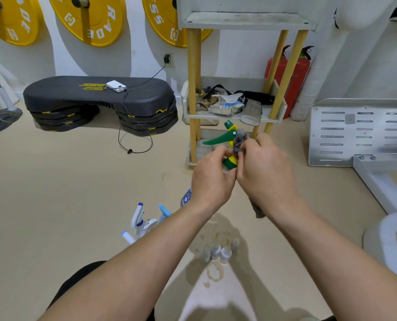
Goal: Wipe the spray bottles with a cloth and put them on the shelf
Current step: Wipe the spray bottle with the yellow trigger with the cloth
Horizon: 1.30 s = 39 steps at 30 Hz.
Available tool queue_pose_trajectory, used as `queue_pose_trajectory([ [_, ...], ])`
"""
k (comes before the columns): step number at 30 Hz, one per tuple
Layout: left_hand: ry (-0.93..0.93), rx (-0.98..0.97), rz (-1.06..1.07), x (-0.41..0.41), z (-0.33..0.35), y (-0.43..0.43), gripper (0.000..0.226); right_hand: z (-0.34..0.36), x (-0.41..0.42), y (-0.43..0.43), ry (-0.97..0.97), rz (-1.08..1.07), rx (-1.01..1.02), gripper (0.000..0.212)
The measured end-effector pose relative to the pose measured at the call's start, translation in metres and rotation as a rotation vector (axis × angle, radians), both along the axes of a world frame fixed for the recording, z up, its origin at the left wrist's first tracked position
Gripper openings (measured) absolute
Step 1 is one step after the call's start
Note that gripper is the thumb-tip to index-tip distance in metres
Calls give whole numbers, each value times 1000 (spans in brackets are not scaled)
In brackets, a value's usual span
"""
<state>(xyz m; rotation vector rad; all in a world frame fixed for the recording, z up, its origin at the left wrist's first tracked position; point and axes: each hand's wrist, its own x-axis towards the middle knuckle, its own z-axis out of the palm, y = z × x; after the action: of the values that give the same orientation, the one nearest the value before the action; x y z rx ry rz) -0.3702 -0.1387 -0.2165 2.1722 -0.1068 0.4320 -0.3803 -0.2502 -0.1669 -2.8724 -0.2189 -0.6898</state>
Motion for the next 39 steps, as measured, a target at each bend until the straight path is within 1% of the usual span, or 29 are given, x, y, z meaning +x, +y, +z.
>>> queue_pose_trajectory([
  [2,-15,-19,13,1,2,-3,16,-7,-2,3,-100,-34,78,8],
  [4,-11,-12,16,0,2,-5,14,-8,2,3,-49,-49,173,17],
  [6,17,-11,5,-2,-1,-4,13,-4,9,0,78,-48,207,19],
  [8,45,-1,-17,-1,-7,1,15,5,16,-7,313,9,205,17],
  [9,70,-1,-25,-1,-9,4,17,9,18,-12,439,74,226,18],
  [10,96,-18,-31,1,-10,8,20,14,18,-18,537,147,285,18],
  [11,117,-47,-39,3,-9,12,22,18,17,-24,597,217,400,18],
  [12,132,-69,-48,4,-8,15,24,22,17,-30,611,273,560,16],
  [13,144,-76,-61,5,-7,17,25,25,17,-36,574,303,742,14],
  [15,157,-68,-86,6,-5,18,27,26,24,-47,413,309,1082,16],
  [16,159,-73,-96,6,-5,19,28,25,29,-52,332,308,1198,16],
  [18,159,-91,-134,5,-5,18,28,20,36,-53,222,310,1323,7],
  [19,166,-94,-163,4,-5,17,27,15,37,-51,193,319,1344,4],
  [20,175,-91,-196,3,-4,14,26,9,38,-48,181,334,1340,5],
  [22,187,-82,-247,0,-3,8,24,0,34,-36,209,371,1264,8],
  [24,190,-109,-269,-1,-2,5,22,-7,30,-23,228,404,1153,16],
  [26,188,-138,-293,-1,-2,6,21,-11,28,-17,195,376,1133,23],
  [29,171,-203,-294,3,0,13,19,-15,26,-20,234,316,1280,23],
  [31,168,-309,-286,9,3,20,21,-15,26,-22,278,265,1411,21],
  [34,184,-484,-287,14,9,28,20,-11,26,-24,232,166,1578,26],
  [36,201,-588,-274,14,12,27,22,-9,22,-17,254,218,1576,24],
  [39,191,-699,-262,12,15,26,23,-16,8,6,315,362,1421,25],
])
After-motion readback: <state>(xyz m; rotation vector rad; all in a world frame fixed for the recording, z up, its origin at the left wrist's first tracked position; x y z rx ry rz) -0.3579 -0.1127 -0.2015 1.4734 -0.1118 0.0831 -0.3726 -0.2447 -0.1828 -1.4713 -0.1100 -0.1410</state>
